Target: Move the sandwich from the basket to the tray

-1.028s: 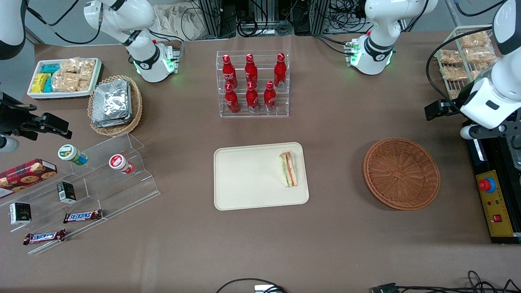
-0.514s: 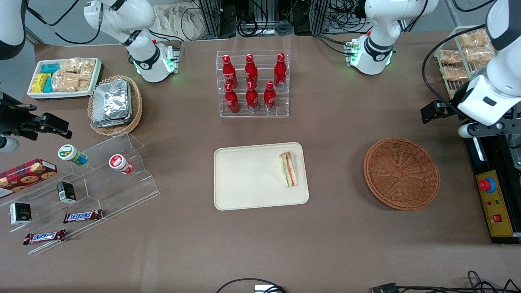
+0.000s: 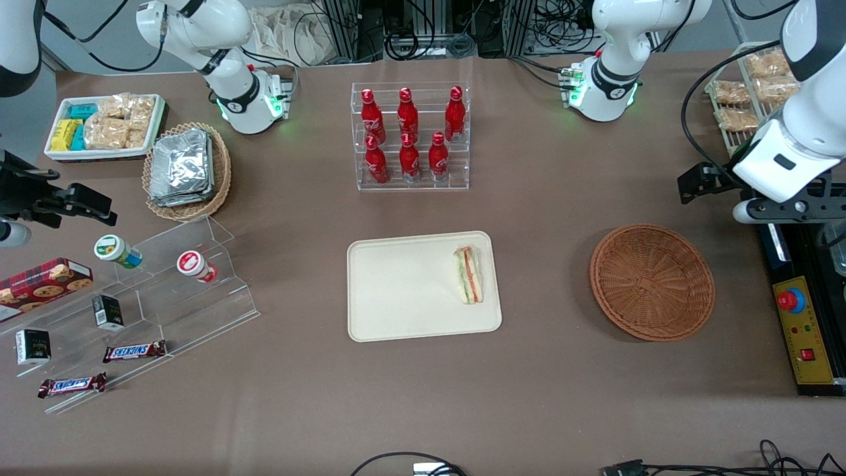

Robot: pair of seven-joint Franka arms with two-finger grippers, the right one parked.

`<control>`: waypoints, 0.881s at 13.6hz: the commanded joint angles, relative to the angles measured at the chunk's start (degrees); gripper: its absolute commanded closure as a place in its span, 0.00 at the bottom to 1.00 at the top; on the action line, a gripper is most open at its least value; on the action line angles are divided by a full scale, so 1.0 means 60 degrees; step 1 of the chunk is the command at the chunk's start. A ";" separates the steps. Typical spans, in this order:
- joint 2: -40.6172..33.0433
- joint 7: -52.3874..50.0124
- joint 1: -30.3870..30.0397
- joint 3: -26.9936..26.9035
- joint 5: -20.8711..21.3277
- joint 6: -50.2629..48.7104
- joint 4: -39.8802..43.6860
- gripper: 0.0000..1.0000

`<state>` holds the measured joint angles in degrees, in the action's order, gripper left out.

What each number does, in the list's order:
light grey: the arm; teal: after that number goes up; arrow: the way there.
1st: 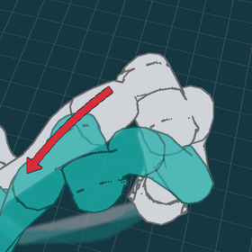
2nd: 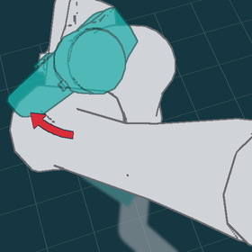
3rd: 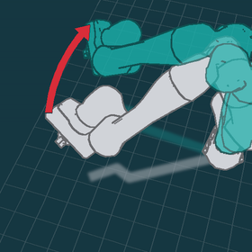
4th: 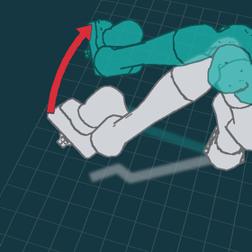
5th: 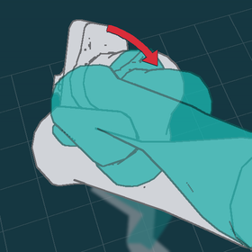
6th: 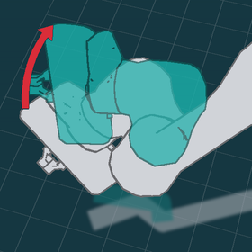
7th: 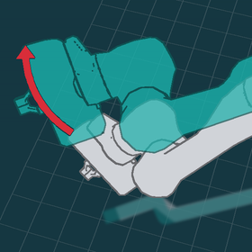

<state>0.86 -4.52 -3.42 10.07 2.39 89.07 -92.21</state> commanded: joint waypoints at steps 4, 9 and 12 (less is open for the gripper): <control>-0.0202 0.0299 -0.0060 -0.0023 0.0041 0.0008 -0.0101 0.00; -0.0232 0.0270 -0.0119 -0.0126 -0.0062 0.0023 -0.0159 0.00; -0.0246 0.0255 -0.0177 -0.0170 -0.0091 -0.0006 -0.0160 0.00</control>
<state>0.86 -3.78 -3.96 9.20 2.39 89.10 -92.21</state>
